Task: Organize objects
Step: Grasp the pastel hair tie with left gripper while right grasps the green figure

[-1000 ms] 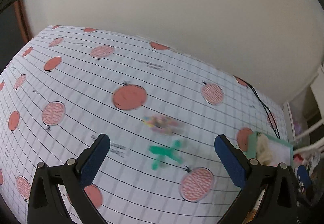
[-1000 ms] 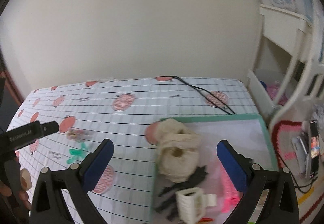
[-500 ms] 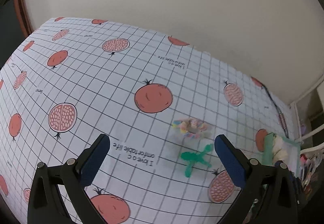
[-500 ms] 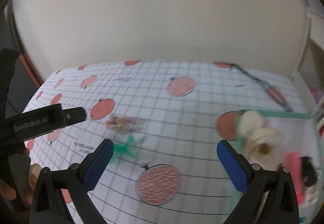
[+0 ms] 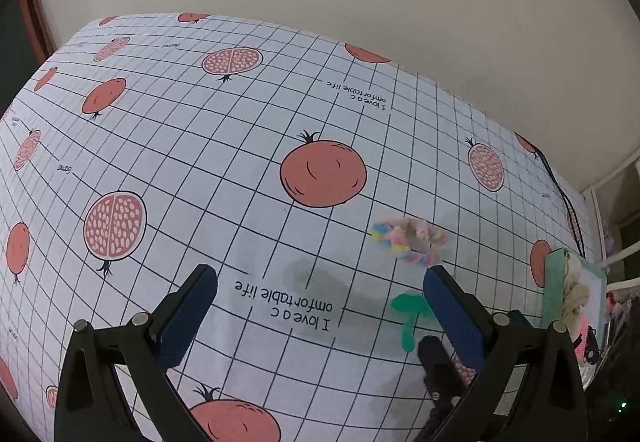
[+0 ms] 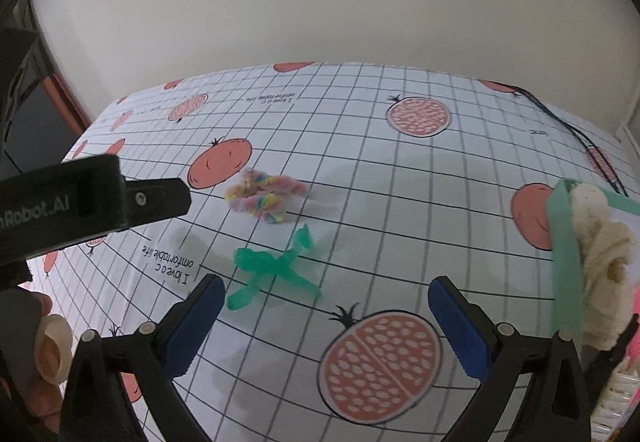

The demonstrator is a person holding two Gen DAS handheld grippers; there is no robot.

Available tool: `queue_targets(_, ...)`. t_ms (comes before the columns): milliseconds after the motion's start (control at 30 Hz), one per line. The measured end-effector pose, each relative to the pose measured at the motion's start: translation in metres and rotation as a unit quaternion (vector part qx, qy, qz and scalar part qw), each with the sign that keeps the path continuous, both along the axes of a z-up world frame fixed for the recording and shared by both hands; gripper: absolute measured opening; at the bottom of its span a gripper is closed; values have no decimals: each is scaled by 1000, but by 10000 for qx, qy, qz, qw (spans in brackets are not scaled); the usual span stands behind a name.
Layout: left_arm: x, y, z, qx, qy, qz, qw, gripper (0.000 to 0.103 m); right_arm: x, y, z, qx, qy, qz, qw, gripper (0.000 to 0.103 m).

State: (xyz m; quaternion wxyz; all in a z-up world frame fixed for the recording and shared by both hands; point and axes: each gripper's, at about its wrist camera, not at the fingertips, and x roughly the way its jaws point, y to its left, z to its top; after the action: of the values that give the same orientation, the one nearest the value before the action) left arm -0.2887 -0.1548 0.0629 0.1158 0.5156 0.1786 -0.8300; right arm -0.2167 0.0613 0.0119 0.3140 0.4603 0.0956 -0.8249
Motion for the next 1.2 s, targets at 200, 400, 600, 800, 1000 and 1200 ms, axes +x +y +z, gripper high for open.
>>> queue_targets(200, -4, -2, -5, 14, -46, -97, 9999, 103, 4, -16, -11, 168, 50, 185, 9997, 103)
queue_targets(400, -7, 1, -9, -18, -55, -242, 9997, 103, 1, -21, -17, 348, 249, 152, 9990, 100)
queue_targets(600, -12, 8, -13, -43, -42, -412, 9991, 102, 0, -20, -18, 434, 441, 104, 9980, 97)
queue_targets(800, -22, 16, -20, -58, -54, -586, 9983, 102, -3, -13, -16, 415, 513, 4, 9978, 88)
queue_targets(1000, -34, 28, -25, 67, -7, -768, 9970, 102, -10, -9, -12, 376, 509, -110, 9979, 77)
queue_targets(1200, -43, 34, -33, 101, -79, -882, 9960, 83, -11, -6, -11, 339, 517, -145, 9980, 68)
